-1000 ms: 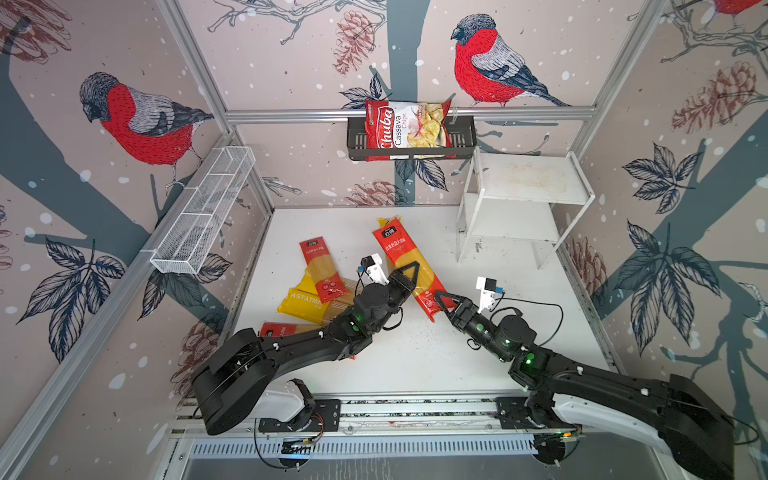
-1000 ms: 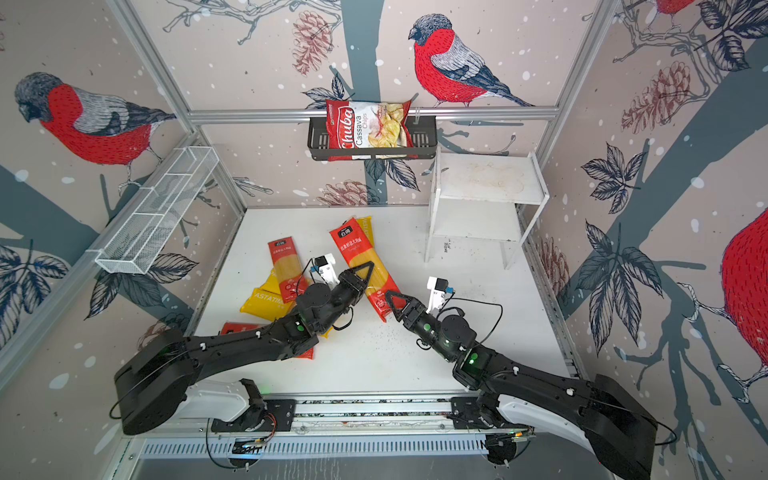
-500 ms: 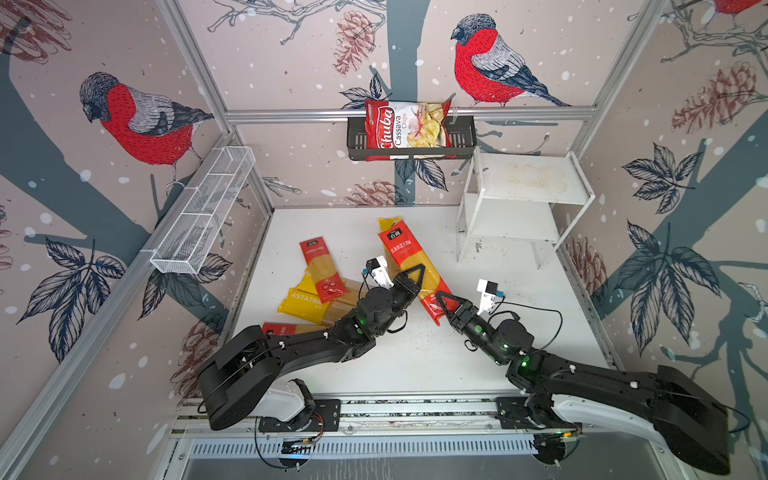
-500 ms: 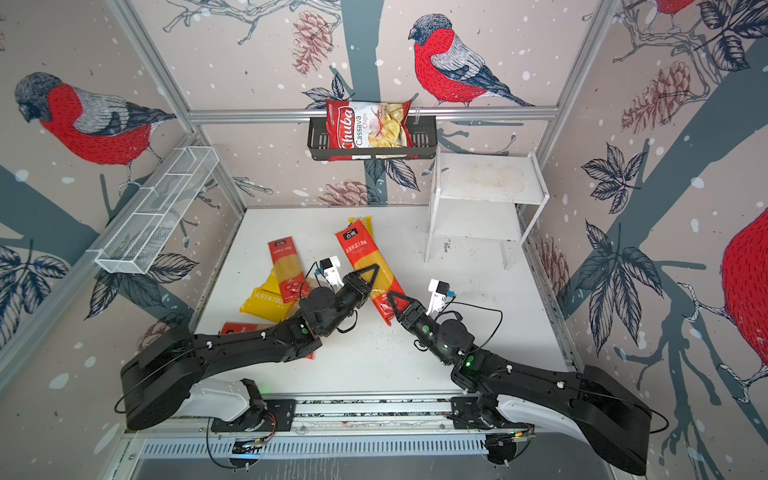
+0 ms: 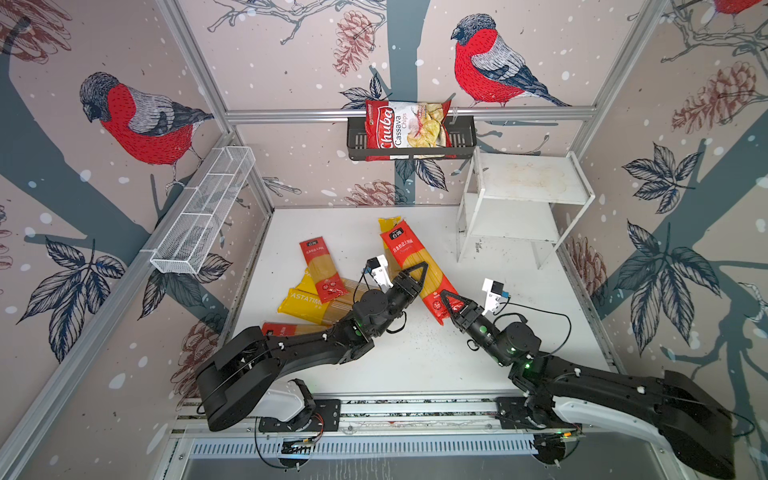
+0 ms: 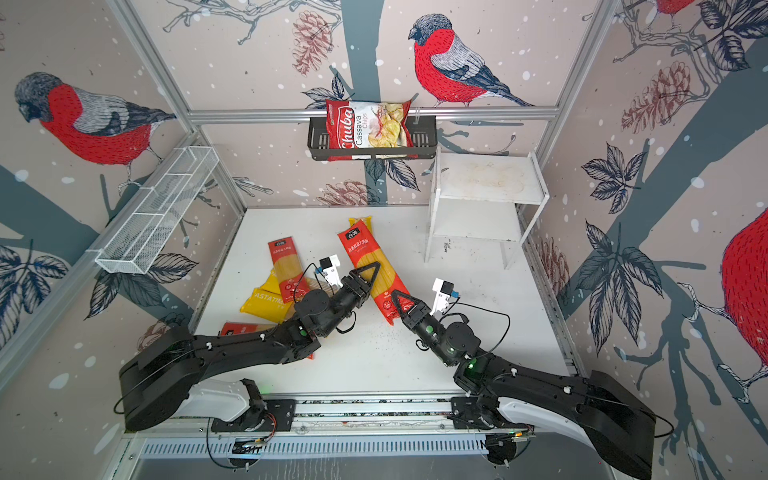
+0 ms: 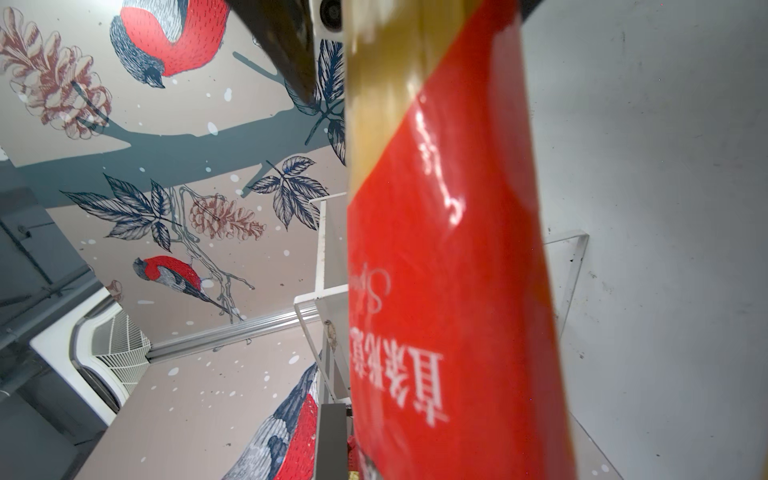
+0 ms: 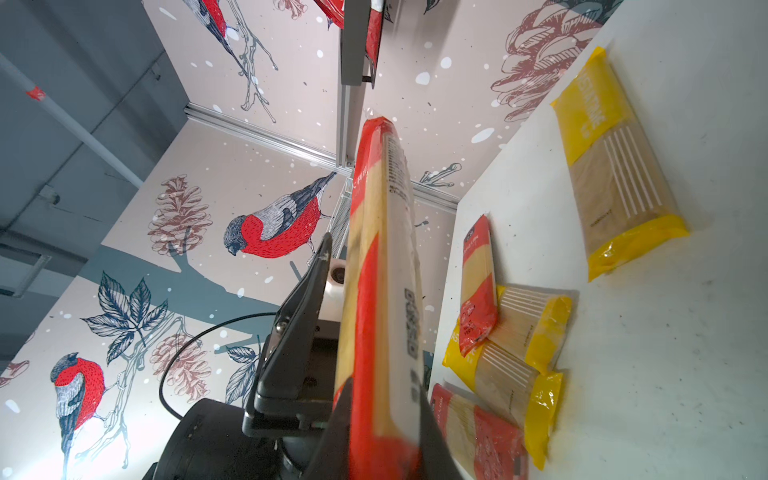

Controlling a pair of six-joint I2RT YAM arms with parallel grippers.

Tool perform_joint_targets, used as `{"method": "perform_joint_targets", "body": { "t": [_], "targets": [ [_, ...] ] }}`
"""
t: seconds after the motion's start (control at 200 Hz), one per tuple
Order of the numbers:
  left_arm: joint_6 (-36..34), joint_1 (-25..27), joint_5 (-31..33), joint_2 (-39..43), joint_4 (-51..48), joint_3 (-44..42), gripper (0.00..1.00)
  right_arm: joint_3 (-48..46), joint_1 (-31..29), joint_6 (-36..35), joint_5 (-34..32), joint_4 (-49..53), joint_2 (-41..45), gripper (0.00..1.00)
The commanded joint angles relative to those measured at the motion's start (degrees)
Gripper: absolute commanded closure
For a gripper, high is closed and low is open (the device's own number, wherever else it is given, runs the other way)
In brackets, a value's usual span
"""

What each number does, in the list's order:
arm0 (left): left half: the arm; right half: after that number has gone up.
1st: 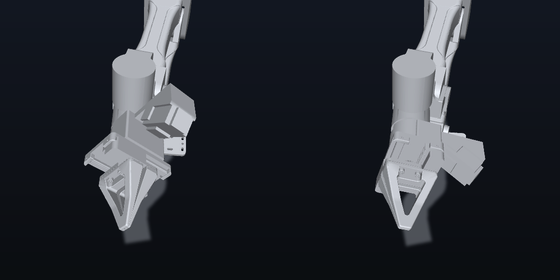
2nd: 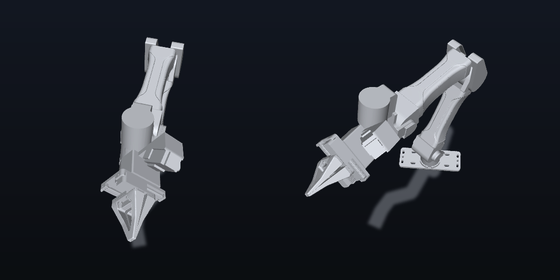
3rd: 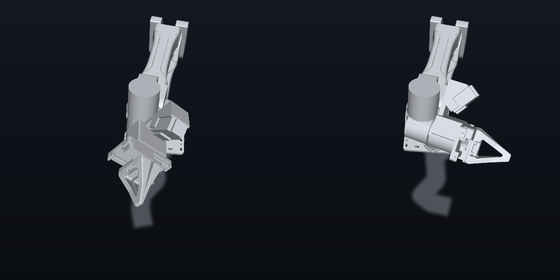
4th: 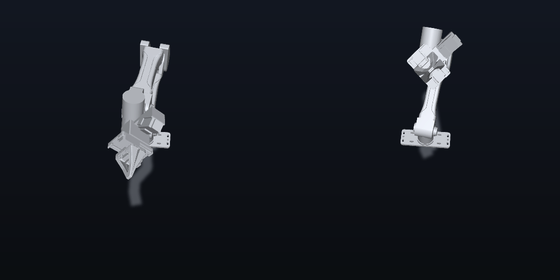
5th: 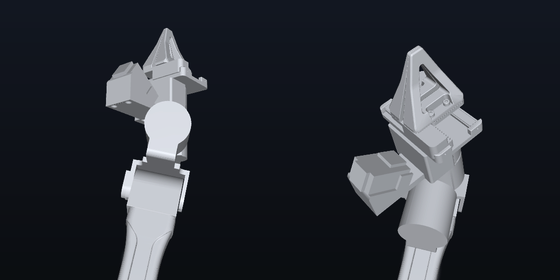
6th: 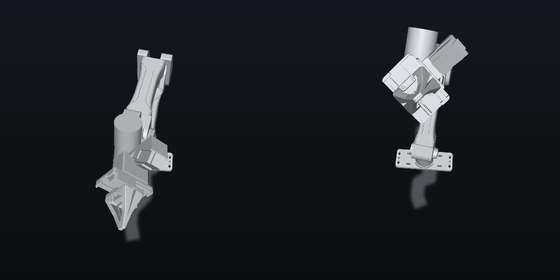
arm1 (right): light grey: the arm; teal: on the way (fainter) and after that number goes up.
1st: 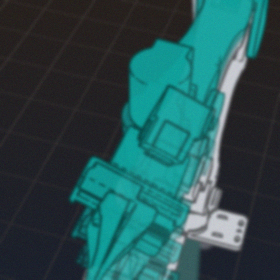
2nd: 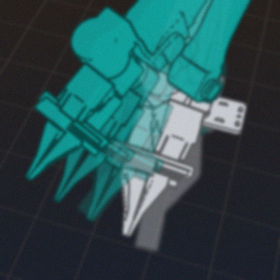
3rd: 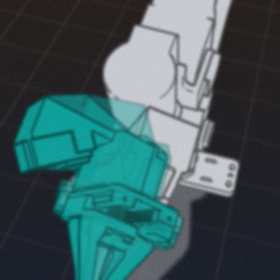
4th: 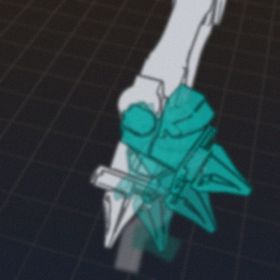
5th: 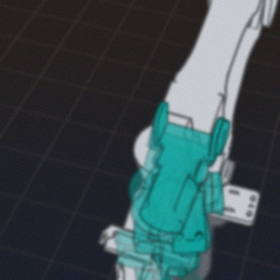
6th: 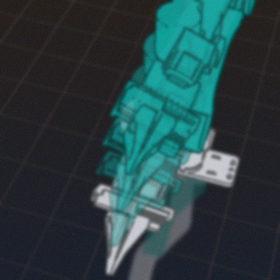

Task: Place and organize the pasta boxes and bags onto the shelf
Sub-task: 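Hold the bag with the right gripper while the left gripper releases and withdraws, then carry the bag with the right gripper and stand it on the white shelf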

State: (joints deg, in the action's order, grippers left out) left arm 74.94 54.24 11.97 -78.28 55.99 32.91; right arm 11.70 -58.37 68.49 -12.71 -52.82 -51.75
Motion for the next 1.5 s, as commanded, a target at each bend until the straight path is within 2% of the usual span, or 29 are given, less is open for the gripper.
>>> {"method": "perform_joint_targets", "body": {
  "t": [0.0, 0.13, 0.32, 0.535, 0.63, 0.735, 0.986, 1.281, 1.496],
  "targets": [
    [-2.59, 0.25, -2.36, 0.59, 9.17, 0.73, 0.42, 1.77, 1.12, -2.67, -2.14, -3.86, 1.18, 0.88],
    [-3.08, 0.24, -4.02, -0.03, 12.08, 0.89, 0.37, 4.23, 3.73, -3.18, -0.65, -3.10, 1.57, 0.92],
    [-7.69, 0.25, -5.40, 2.73, 15.44, 0.46, 0.29, 10.36, 8.63, -3.54, 4.23, -2.49, 0.24, 0.97],
    [-14.22, 0.23, -2.74, 10.51, 7.87, -1.32, 0.27, 15.42, 12.63, -2.84, 7.44, -5.45, -1.39, 1.00],
    [-15.77, 0.25, -0.44, 13.67, 4.33, -3.40, 0.27, 19.19, 13.30, -3.55, 10.17, -6.09, -2.36, 1.00],
    [-16.48, 0.25, 1.32, 16.15, 1.91, -5.70, 0.27, 22.92, 14.62, -4.57, 10.14, -5.02, -2.30, 1.00],
    [-17.50, 0.22, 3.88, 19.83, -3.39, -8.06, 0.28, 29.79, 23.95, -4.35, 10.87, -3.31, -2.47, 1.00],
    [-18.77, 0.25, 5.61, 21.01, -9.64, -7.86, 0.28, 33.77, 38.74, 3.07, 7.26, 0.51, -5.02, 1.00],
    [-19.13, 0.25, 5.72, 19.82, -10.24, -7.53, 0.28, 34.66, 44.49, 13.06, 8.03, 0.88, -11.20, 1.00]
  ]
}}
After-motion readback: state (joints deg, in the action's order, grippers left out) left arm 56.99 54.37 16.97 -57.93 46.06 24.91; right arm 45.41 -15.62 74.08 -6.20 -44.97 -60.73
